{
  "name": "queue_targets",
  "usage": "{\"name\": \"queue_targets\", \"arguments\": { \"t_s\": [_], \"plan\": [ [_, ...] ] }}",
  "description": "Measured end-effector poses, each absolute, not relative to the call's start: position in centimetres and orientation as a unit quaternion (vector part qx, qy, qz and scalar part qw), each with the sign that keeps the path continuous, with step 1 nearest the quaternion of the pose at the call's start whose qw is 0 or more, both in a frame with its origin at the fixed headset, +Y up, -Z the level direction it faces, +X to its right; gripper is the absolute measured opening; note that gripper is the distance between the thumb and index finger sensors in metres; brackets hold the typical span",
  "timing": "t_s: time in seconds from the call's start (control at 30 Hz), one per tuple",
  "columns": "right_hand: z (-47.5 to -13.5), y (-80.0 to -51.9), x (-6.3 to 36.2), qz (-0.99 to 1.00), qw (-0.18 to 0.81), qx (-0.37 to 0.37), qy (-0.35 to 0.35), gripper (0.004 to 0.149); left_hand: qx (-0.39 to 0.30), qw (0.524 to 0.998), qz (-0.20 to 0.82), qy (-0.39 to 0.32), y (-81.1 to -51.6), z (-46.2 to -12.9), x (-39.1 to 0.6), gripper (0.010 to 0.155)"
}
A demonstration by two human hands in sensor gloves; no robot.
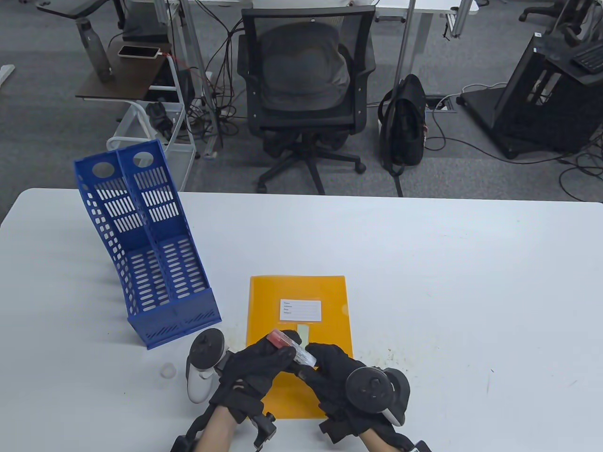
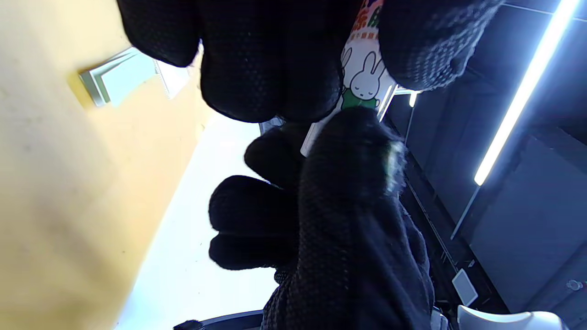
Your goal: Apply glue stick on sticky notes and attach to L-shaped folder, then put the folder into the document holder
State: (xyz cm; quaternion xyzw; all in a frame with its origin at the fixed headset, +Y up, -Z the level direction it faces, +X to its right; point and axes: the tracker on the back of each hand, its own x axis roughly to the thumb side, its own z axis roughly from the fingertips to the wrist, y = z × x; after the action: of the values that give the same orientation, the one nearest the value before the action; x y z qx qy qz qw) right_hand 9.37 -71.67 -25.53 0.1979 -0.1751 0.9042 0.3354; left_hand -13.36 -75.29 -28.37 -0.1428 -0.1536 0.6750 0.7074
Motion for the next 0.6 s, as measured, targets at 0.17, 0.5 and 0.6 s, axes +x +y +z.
{"name": "queue_targets", "arguments": {
  "t_s": [0.17, 0.5, 0.6],
  "plan": [
    [-25.64, -72.13, 9.32, 0.9, 0.353, 0.207, -0.153, 0.068, -0.14, 0.705, 0.679, -0.149, -75.34, -28.35, -13.62, 0.061],
    [-25.55, -71.8, 9.49, 0.907, 0.333, 0.197, -0.163, 0.066, -0.142, 0.716, 0.666, -0.152, -75.29, -28.28, -13.32, 0.061],
    [-25.7, -72.11, 9.48, 0.901, 0.35, 0.208, -0.153, 0.067, -0.142, 0.709, 0.675, -0.148, -75.38, -28.34, -13.47, 0.061]
  ]
}}
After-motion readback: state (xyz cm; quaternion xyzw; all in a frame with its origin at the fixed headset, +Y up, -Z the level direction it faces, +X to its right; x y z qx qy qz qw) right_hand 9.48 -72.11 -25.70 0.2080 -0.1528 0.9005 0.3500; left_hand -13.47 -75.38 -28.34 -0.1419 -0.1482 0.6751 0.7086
